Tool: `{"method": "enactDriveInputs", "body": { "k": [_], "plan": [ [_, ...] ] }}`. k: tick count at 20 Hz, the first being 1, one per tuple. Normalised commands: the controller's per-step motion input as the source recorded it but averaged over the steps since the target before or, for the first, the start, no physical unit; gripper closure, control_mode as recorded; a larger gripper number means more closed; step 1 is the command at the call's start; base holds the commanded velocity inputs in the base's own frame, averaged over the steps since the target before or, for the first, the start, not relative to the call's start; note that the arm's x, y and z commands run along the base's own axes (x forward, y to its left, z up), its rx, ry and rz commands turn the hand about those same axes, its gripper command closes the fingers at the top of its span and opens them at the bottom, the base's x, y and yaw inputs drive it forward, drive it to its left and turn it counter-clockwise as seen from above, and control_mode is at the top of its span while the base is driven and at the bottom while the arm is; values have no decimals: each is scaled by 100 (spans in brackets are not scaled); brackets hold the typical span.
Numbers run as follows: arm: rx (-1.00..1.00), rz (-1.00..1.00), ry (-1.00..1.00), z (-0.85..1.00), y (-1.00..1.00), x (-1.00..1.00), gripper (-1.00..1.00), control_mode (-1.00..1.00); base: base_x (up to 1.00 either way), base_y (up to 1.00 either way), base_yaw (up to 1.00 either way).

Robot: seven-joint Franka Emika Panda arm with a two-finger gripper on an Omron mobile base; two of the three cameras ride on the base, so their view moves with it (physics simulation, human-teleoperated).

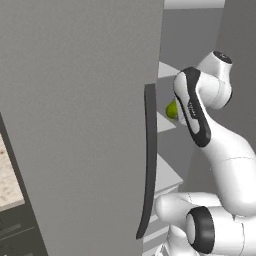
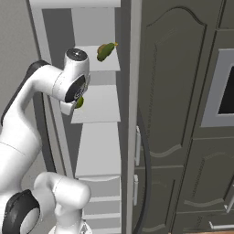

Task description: Take the lime and cucumber from the second highest rack and move them to the highest rack where the mushroom and potato are located, to maximize freezer space. Close the freezer door after rearranging.

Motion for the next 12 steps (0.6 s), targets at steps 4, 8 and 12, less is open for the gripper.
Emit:
{"method": "enactDriveInputs", "body": {
  "k": [4, 8, 12],
  "plan": [
    [11, 1, 7, 71, 1, -41, 100, -100, 0, 0, 0],
    [13, 1, -15, 51, 0, -8, 100, -100, 0, 0, 0],
    [11, 0, -43, 22, 0, 4, 100, -100, 0, 0, 0]
  ]
}}
